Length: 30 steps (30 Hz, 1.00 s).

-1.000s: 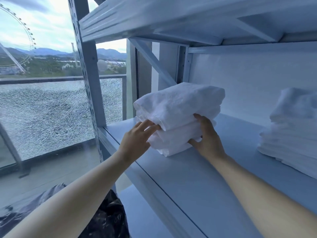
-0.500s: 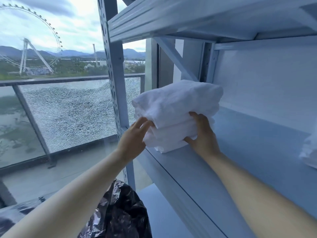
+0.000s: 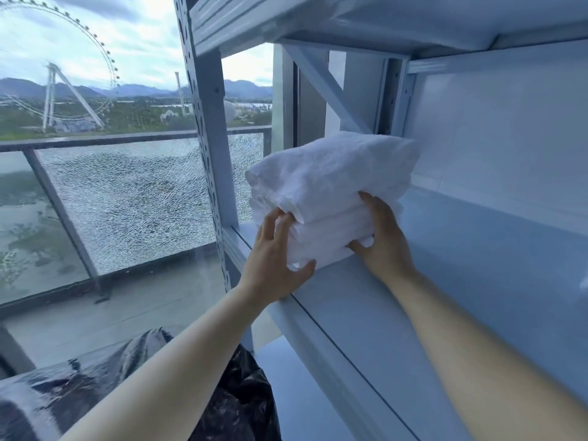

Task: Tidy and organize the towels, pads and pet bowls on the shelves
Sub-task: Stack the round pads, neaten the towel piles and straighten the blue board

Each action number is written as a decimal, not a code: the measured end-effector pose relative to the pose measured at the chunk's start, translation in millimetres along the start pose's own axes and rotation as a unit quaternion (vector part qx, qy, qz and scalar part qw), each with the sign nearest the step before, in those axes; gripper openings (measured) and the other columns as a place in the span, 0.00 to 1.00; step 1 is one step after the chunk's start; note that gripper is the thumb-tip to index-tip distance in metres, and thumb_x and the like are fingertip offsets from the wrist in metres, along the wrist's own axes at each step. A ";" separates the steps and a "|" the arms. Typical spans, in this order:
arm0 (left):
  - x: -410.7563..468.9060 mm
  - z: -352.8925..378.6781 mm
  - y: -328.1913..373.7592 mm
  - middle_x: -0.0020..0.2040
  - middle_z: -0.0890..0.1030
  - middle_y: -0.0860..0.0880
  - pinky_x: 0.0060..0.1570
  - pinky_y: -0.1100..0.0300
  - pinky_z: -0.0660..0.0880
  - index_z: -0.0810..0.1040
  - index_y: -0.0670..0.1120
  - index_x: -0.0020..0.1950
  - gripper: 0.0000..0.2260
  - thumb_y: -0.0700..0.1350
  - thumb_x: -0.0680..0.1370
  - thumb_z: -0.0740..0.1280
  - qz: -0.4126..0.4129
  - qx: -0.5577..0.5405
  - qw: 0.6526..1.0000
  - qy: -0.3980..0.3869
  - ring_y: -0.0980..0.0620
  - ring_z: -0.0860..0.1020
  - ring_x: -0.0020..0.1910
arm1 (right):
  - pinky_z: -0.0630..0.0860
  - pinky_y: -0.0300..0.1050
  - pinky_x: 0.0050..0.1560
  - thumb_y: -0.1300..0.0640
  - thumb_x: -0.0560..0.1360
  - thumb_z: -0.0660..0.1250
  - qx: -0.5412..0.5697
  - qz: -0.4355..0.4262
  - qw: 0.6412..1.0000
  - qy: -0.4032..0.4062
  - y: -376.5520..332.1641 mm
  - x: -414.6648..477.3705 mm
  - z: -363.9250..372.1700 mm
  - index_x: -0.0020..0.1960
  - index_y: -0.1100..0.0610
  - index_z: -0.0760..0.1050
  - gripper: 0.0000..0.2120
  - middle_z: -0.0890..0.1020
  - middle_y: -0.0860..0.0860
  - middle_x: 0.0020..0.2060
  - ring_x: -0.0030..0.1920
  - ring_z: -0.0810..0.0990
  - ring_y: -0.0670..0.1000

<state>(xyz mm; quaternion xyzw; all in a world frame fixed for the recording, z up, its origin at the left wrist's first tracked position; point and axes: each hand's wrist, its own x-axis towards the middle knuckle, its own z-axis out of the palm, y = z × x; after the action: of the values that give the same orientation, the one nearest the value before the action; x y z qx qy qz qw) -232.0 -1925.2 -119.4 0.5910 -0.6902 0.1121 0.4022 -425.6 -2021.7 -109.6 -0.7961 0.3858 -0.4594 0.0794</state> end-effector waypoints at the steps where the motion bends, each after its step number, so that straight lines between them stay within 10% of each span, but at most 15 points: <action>1: -0.5 0.7 1.4 0.69 0.60 0.47 0.52 0.59 0.69 0.59 0.47 0.68 0.37 0.56 0.65 0.72 -0.007 -0.002 1.000 0.000 0.44 0.68 0.64 | 0.68 0.52 0.62 0.59 0.68 0.73 0.000 -0.004 1.000 0.003 1.2 0.1 1.0 0.74 0.49 0.53 0.42 0.61 0.52 0.73 0.71 0.60 0.52; 22: 9.3 13.8 6.4 0.64 0.65 0.44 0.45 0.54 0.72 0.68 0.41 0.61 0.28 0.42 0.65 0.75 -0.082 0.053 0.995 0.029 0.40 0.69 0.59 | 0.72 0.50 0.60 0.56 0.69 0.73 -0.037 0.049 0.998 0.023 3.6 -3.6 -0.4 0.69 0.53 0.67 0.30 0.65 0.54 0.70 0.65 0.71 0.55; 30: 5.7 6.9 12.2 0.61 0.67 0.46 0.38 0.57 0.68 0.70 0.43 0.58 0.25 0.41 0.65 0.75 -0.074 0.048 0.995 0.038 0.43 0.70 0.56 | 0.68 0.51 0.67 0.54 0.72 0.71 0.041 0.084 0.993 -0.069 5.0 -1.0 0.8 0.74 0.47 0.56 0.36 0.53 0.49 0.75 0.73 0.59 0.49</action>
<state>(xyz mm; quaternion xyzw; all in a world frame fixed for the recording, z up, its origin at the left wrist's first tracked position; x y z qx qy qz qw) -245.8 -1930.4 -116.0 0.6547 -0.6224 0.1375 0.4064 -427.9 -2024.7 -113.2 -0.7869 0.4253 -0.4108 0.1767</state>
